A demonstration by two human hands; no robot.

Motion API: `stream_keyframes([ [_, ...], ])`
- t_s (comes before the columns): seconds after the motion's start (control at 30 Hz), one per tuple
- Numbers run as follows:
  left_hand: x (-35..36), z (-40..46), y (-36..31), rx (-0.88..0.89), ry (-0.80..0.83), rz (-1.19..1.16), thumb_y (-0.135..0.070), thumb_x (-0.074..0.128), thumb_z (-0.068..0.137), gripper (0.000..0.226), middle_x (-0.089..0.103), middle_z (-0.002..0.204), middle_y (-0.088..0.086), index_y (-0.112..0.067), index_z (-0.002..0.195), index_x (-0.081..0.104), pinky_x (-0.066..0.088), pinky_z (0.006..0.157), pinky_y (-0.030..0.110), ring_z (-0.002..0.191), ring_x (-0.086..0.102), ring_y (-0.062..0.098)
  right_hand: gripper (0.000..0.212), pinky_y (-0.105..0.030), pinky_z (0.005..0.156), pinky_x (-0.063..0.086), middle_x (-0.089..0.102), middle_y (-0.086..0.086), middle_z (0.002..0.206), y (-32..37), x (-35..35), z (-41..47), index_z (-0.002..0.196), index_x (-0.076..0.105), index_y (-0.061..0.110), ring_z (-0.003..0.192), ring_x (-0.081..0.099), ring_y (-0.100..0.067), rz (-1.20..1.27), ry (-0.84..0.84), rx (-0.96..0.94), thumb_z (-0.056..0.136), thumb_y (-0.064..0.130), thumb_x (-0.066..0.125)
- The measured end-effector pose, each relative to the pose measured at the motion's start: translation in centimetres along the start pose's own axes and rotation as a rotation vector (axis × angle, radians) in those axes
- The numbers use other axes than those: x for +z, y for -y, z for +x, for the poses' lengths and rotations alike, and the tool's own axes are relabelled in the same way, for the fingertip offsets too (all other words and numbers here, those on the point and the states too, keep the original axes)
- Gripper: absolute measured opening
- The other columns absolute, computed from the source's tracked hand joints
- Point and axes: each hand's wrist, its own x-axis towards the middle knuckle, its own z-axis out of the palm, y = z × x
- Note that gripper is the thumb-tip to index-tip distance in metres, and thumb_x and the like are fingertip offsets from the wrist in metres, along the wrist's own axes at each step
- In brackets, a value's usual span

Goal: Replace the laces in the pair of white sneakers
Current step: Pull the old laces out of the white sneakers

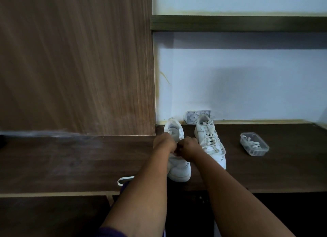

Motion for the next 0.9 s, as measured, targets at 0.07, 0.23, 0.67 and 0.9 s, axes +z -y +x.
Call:
stream_keyframes([
  [0.07, -0.3, 0.4, 0.3, 0.024, 0.017, 0.002, -0.018, 0.063, 0.089, 0.032, 0.063, 0.12, 0.012, -0.007, 0.119, 0.061, 0.045, 0.073, 0.029, 0.11, 0.061, 0.028, 0.021, -0.03, 0.092, 0.043, 0.066, -0.003, 0.098, -0.4, -0.5, -0.1, 0.094, 0.075, 0.016, 0.103, 0.058, -0.021, 0.132, 0.018, 0.006, 0.081, 0.033, 0.072],
  [0.23, -0.1, 0.3, 1.2, 0.016, 0.0, -0.041, -0.02, 0.061, 0.087, 0.025, 0.067, 0.111, 0.012, -0.008, 0.108, 0.064, 0.045, 0.067, 0.027, 0.102, 0.064, 0.028, 0.021, -0.025, 0.066, 0.049, 0.064, -0.012, 0.088, -2.1, -1.4, -0.6, 0.1, 0.069, -0.001, 0.074, 0.059, -0.015, 0.68, 0.148, 0.113, 0.092, 0.016, 0.06],
  [0.67, 0.2, 0.3, 0.8, 0.035, 0.056, -0.225, -0.024, 0.063, 0.084, 0.025, 0.073, 0.092, 0.011, -0.006, 0.101, 0.069, 0.057, 0.07, 0.028, 0.084, 0.071, 0.025, 0.015, -0.039, 0.093, 0.037, 0.055, 0.001, 0.115, -2.1, -0.9, 0.5, 0.09, 0.068, 0.042, 0.114, 0.045, -0.018, 0.089, -0.089, 0.002, 0.08, 0.053, 0.064],
  [0.9, 0.0, 0.2, 1.1, 0.051, 0.206, -0.307, -0.009, 0.048, 0.09, 0.022, 0.073, 0.074, 0.015, -0.007, 0.104, 0.064, 0.062, 0.067, 0.039, 0.064, 0.073, 0.023, 0.019, -0.047, 0.104, 0.03, 0.035, -0.002, 0.132, -0.6, -1.5, -0.8, 0.106, 0.068, 0.033, 0.125, 0.028, -0.03, -0.021, 0.011, 0.042, 0.092, 0.037, 0.055],
])
